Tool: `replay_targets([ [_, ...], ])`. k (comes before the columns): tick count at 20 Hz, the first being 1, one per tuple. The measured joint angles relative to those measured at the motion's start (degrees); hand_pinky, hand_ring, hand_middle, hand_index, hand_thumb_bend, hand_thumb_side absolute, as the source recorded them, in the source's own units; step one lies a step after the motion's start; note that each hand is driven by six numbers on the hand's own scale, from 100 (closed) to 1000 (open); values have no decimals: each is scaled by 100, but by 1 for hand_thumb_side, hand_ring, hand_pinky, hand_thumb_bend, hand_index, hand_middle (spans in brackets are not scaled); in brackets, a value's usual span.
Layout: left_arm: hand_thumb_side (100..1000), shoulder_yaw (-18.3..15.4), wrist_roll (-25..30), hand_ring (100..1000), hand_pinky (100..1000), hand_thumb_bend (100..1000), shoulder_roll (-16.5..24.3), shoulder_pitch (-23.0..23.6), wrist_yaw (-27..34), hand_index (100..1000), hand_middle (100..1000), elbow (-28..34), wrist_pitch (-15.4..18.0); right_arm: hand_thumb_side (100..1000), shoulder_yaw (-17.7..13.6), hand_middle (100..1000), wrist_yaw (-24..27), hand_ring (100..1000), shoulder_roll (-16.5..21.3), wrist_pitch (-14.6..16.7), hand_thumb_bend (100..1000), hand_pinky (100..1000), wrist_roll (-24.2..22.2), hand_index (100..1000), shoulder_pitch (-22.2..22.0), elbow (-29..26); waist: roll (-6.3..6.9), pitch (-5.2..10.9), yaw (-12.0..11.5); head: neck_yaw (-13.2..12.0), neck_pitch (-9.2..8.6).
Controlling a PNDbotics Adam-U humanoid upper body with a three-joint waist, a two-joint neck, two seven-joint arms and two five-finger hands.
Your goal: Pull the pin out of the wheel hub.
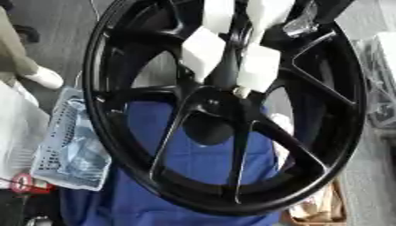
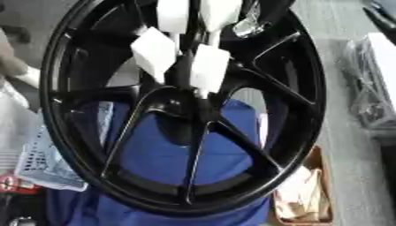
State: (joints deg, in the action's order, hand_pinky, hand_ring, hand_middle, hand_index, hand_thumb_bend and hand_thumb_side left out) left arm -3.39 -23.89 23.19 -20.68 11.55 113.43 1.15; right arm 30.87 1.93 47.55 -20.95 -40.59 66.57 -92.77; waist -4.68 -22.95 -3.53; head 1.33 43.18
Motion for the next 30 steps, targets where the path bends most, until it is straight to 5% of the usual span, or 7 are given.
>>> replay_targets([
  [13, 637, -38, -19, 689, 851, 167, 0, 43, -13, 719, 660, 0, -8, 100, -715, 476, 236, 637, 578, -67, 342, 660, 179, 603, -233, -574, 38, 62, 143, -95, -2],
  [30, 631, -74, -65, 688, 850, 169, 5, 70, -51, 719, 660, 0, 15, 100, -2150, 478, 559, 632, 1652, 224, 332, 661, 1570, 607, -1935, -133, 228, 65, 244, -289, -147],
])
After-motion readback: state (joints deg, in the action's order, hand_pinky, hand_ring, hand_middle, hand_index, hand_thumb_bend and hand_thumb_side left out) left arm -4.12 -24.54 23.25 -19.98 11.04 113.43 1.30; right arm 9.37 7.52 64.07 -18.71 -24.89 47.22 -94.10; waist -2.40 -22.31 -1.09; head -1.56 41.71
